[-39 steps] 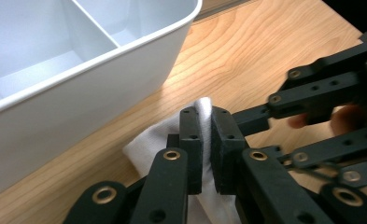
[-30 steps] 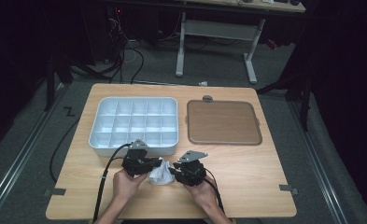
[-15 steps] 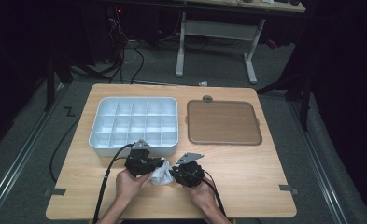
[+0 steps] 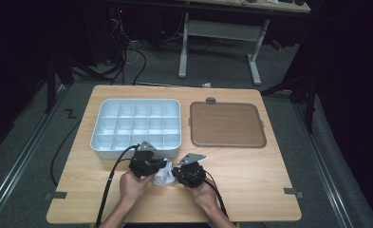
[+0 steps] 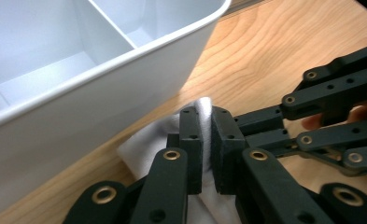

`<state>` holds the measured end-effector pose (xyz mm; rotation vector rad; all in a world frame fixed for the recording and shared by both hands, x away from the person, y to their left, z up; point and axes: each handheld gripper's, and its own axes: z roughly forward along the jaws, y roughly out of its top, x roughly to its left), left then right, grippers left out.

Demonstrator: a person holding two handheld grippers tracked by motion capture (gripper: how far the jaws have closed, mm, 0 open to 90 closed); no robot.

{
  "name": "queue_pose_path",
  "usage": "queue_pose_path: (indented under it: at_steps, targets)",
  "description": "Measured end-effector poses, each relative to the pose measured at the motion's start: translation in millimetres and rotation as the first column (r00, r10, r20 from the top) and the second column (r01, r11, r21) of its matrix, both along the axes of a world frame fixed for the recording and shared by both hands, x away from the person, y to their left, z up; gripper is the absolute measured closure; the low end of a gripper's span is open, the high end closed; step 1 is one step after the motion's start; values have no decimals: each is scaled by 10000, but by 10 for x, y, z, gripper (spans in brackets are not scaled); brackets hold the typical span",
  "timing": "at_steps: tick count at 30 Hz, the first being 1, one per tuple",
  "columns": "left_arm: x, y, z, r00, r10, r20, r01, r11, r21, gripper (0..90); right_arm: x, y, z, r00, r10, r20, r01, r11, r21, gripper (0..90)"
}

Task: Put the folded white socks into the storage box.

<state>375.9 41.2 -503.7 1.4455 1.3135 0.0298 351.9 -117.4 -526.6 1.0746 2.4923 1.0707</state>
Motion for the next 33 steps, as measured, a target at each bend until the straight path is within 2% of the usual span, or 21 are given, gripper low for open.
queue_pose_path:
  at_steps: [6,11,14,17,20,22,24,27,29,33]
  targets:
    - [21,-38,-57,10000,-27,11,27,9998,205,848,8,-21,-3,9999,-140,-59,139,9999,-94,826]
    - [-4,-96,-88,9996,107,278,-123,9983,573,848,9,-30,-2,9999,-136,-56,135,9999,-38,824]
    - [-27,-132,-91,9988,28,497,-73,9958,911,845,-5,-35,9,9999,-157,-42,156,9999,-45,820]
    - [-18,-124,-88,9991,13,413,-46,9967,813,840,-10,-54,14,9996,-268,-123,269,9996,71,809]
    - [-16,-113,-92,9991,-52,422,19,9969,786,832,-16,-76,33,9994,-338,-11,338,9993,161,794]
    - [-22,-124,-104,9989,-6,475,-29,9973,740,831,-10,-107,41,9988,-484,-14,485,9982,367,790]
    - [-24,-133,-113,9984,-79,565,34,9968,801,831,-11,-117,42,9987,-513,-18,513,9981,343,789]
    - [-20,-123,-103,9987,-109,500,71,9971,758,829,-16,-132,41,9986,-519,-30,520,9982,297,786]
    - [-43,-128,-99,9973,-191,703,132,9963,846,816,-15,-148,45,9987,-505,26,504,9983,294,786]
    - [-31,-104,-52,9990,-129,426,108,9988,483,740,-29,-186,66,9979,-643,-6,643,9972,378,786]
